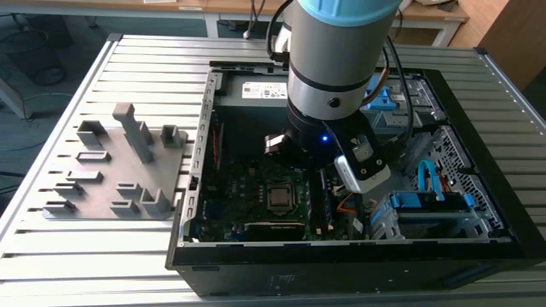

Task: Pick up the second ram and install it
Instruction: 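Insert the second ram into the second slot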

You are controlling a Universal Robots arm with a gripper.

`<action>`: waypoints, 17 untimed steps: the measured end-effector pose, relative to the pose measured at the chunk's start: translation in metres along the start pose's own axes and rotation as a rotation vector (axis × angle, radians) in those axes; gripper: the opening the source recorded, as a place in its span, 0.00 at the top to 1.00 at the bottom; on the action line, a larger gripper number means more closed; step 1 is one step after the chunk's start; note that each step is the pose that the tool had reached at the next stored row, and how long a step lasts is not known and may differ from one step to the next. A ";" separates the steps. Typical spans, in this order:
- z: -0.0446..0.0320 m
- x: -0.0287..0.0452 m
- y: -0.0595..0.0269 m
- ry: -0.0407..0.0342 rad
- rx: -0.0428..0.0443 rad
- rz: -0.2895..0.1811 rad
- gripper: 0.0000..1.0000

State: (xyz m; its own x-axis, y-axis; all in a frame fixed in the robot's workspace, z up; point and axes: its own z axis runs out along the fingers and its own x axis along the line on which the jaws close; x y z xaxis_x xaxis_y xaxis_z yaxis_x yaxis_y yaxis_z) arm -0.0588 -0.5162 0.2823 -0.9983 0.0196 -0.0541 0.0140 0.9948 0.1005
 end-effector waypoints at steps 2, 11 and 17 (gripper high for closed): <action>0.0001 -0.0001 0.0000 0.0000 0.0044 0.000 0.86; 0.0002 -0.0004 0.0000 0.0173 0.0559 0.000 0.86; 0.0005 -0.0013 0.0001 0.0173 0.0561 0.000 0.86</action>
State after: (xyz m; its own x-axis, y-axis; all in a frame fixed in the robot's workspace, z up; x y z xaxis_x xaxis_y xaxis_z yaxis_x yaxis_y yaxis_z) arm -0.0574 -0.5161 0.2819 -0.9992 0.0185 -0.0368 0.0168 0.9989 0.0446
